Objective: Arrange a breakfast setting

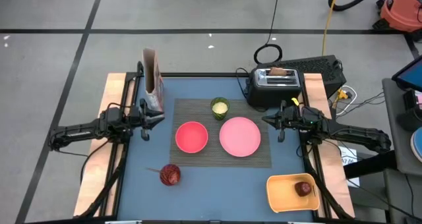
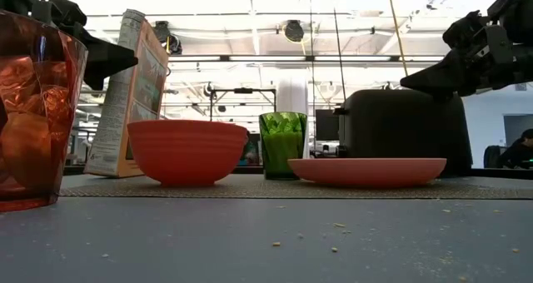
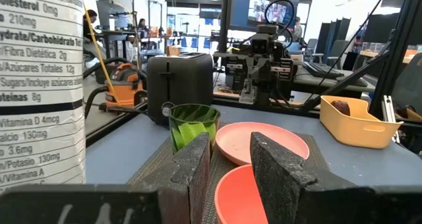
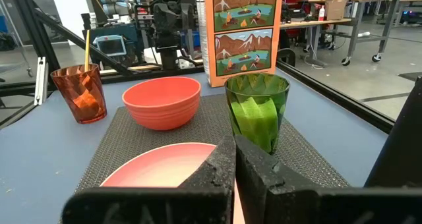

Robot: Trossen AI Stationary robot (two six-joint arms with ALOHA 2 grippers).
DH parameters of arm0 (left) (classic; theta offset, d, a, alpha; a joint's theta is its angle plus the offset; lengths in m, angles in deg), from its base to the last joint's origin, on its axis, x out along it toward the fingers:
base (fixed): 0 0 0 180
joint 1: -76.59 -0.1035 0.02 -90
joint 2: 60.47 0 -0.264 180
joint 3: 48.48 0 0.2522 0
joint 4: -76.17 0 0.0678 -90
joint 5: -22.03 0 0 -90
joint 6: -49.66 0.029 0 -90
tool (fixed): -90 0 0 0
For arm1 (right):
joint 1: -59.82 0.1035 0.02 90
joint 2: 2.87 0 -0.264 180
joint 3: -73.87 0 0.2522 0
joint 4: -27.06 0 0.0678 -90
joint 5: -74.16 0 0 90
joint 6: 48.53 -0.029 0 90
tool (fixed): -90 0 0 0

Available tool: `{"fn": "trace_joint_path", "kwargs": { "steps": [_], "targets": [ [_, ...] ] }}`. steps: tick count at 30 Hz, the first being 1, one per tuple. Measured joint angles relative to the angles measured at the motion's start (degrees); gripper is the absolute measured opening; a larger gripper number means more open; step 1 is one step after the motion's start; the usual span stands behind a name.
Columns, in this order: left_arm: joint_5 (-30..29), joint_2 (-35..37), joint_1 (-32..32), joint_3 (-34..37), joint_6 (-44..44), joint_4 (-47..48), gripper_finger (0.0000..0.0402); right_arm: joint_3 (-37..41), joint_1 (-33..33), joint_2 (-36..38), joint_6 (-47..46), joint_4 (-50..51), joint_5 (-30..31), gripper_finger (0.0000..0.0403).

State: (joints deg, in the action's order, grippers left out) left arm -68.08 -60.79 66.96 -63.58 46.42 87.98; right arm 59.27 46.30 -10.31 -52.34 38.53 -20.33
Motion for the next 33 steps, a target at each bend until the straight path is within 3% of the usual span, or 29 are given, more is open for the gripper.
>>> {"fn": "trace_joint_path", "kwargs": {
  "steps": [33],
  "targets": [
    [0.0,0.0,0.0,0.0,-2.9,-1.1,0.0118,0.0,0.0,0.0,0.0,0.0,0.0,0.0000]
  ]
}}
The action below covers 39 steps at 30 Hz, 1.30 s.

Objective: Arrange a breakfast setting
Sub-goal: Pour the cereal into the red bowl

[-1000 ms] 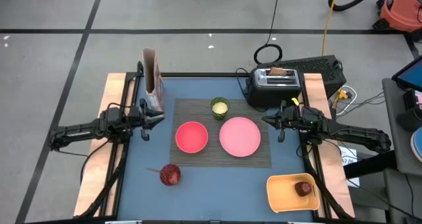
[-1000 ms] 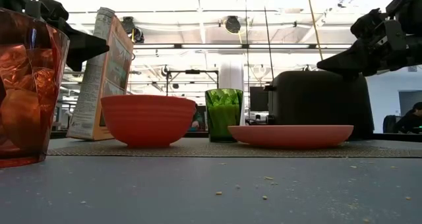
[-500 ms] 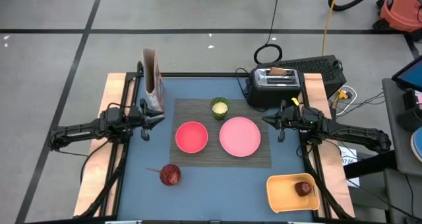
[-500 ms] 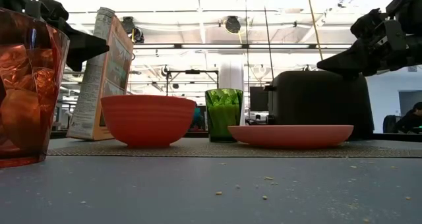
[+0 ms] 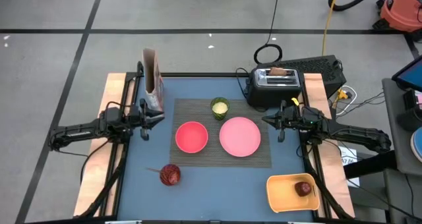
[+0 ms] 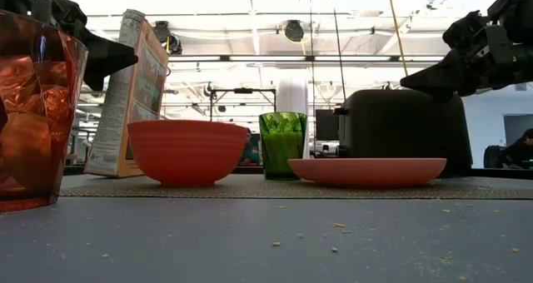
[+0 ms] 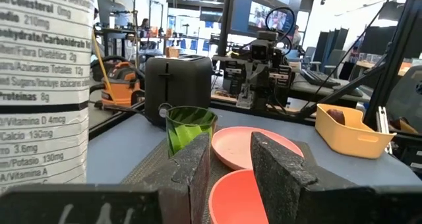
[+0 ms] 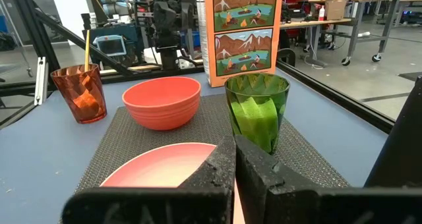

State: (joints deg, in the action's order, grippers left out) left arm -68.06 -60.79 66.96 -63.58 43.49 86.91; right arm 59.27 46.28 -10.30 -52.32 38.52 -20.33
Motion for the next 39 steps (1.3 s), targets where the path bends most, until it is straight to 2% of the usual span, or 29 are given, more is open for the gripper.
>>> {"fn": "trace_joint_path", "kwargs": {
  "steps": [22,26,32,39],
  "targets": [
    [0.2,0.0,0.0,0.0,-3.5,-1.1,0.0118,0.0,0.0,0.0,0.0,0.0,0.0,0.0000],
    [5.0,0.0,0.0,0.0,-8.1,-1.1,0.0118,0.0,0.0,0.0,0.0,0.0,0.0,0.0000],
    [18.5,0.0,0.0,0.0,-17.7,-1.1,0.0118,0.0,0.0,0.0,0.0,0.0,0.0,0.0000],
    [18.9,0.0,0.0,0.0,-19.5,-1.8,0.0118,0.0,0.0,0.0,0.0,0.0,0.0,0.0000]
  ]
}}
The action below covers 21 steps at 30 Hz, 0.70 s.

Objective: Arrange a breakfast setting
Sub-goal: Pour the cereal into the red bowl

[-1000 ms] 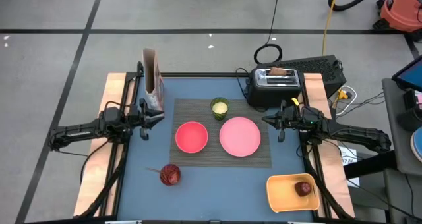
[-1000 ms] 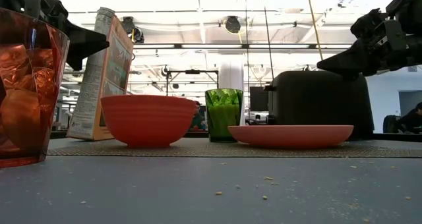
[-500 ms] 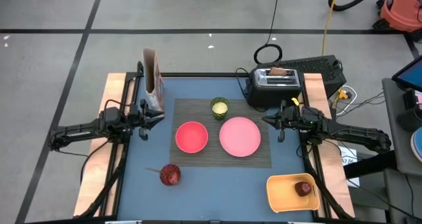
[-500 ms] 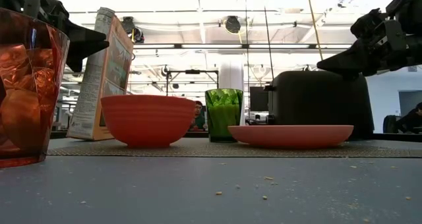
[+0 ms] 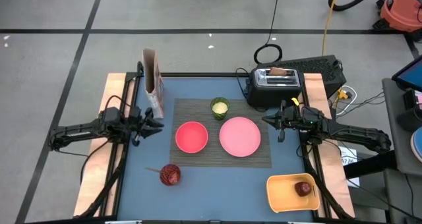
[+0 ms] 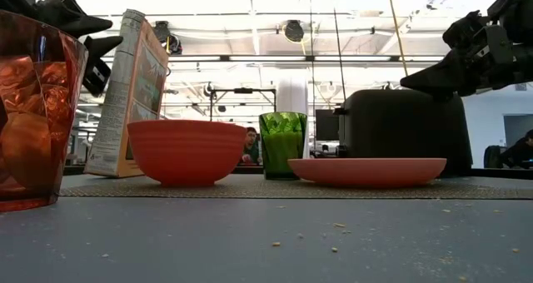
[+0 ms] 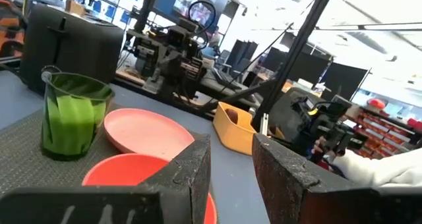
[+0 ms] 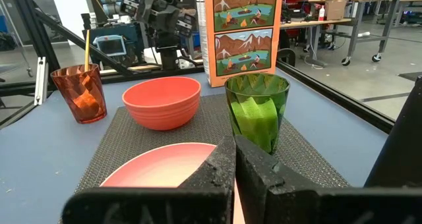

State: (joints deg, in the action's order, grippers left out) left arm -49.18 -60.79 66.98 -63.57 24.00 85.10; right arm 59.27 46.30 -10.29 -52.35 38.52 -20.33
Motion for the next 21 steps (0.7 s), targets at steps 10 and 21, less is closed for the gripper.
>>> {"fn": "trace_joint_path", "kwargs": {
  "steps": [10,21],
  "targets": [
    [-1.5,0.0,0.0,0.0,1.2,-6.9,0.0190,0.0,0.0,0.0,0.0,0.0,0.0,0.0000],
    [-2.9,0.0,0.0,0.0,1.1,-14.3,0.0358,0.0,0.0,0.0,0.0,0.0,0.0,0.0000]
  ]
}}
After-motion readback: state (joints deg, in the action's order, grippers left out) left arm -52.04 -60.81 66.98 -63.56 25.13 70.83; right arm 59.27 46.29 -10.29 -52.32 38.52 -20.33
